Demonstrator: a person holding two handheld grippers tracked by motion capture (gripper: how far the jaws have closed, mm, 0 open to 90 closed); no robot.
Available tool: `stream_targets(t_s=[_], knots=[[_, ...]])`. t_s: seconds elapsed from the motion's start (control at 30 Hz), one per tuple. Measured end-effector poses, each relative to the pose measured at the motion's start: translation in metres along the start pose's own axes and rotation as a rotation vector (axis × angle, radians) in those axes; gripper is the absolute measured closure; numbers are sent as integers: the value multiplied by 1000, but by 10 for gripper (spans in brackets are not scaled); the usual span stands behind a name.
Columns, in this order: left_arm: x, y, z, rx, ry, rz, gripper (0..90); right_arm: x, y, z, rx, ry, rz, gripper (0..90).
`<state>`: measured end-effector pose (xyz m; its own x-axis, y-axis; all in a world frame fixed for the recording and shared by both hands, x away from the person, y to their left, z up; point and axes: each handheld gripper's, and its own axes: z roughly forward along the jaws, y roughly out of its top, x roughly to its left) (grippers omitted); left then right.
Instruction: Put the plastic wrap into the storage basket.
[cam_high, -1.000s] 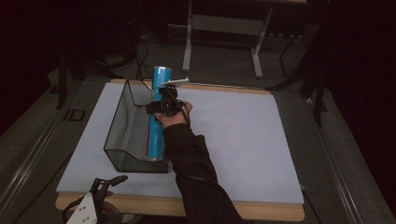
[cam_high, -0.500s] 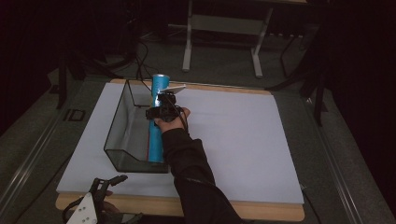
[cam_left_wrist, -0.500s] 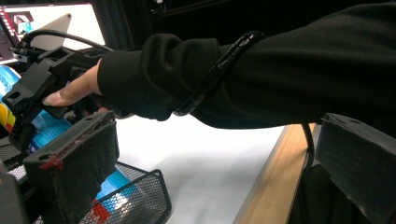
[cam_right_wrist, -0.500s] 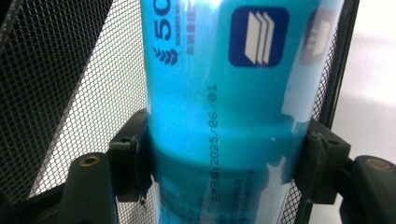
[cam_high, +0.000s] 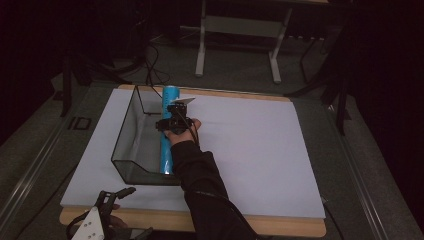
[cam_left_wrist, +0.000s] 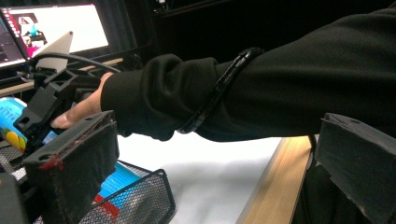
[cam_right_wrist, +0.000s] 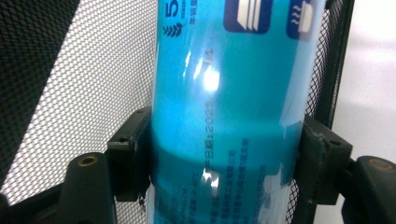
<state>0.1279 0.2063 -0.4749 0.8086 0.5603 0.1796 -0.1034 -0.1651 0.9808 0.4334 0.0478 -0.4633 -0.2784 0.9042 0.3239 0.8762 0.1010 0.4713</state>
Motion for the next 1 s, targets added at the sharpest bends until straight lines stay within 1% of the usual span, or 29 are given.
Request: stream_targets(t_s=[0.03, 0.2, 0.4, 0.53, 0.6, 0.63, 0.67, 0.7, 0.8, 0.83, 0.87, 0.9, 0.93, 0.97, 1.0], knots=[[0, 0, 0, 1, 1, -1, 2, 0, 0, 2, 2, -8, 0, 307], [0, 0, 0, 3, 2, 0, 2, -1, -4, 8, -3, -19, 3, 306], [0, 0, 0, 5, 1, 0, 2, 0, -6, 8, -21, -21, 2, 303], [0, 0, 0, 6, 2, -2, 2, -1, -7, 7, -34, -34, -5, 297], [0, -1, 0, 7, 1, -4, 2, -2, -8, 4, -51, -40, -6, 291], [0, -1, 0, 9, 2, -4, 2, -2, -8, 2, -71, -52, -28, 283], [0, -1, 0, 9, 1, -6, 2, -2, -8, 0, -76, -58, -32, 279], [0, -1, 0, 8, 1, -6, 2, -2, -7, -3, -90, -57, -39, 279], [0, -1, 0, 10, 0, -5, 2, -4, -5, -12, -117, -41, -35, 277], [-1, -1, 0, 10, -1, -5, 2, -5, -5, -16, -132, -42, -41, 273], [-1, -1, 1, 10, -1, -4, 2, -6, -4, -18, -136, -35, -43, 255], [-1, -1, 1, 12, -2, -4, 2, -6, -4, -22, -145, -27, -53, 245], [-1, -1, 1, 13, -2, -5, 2, -7, -4, -25, -149, -21, -63, 216], [-1, -1, 1, 13, -3, -6, 2, -8, -4, -27, -157, -3, -77, 184], [-1, -1, 1, 14, -3, -5, 2, -9, -5, -29, -164, 6, -99, 165]])
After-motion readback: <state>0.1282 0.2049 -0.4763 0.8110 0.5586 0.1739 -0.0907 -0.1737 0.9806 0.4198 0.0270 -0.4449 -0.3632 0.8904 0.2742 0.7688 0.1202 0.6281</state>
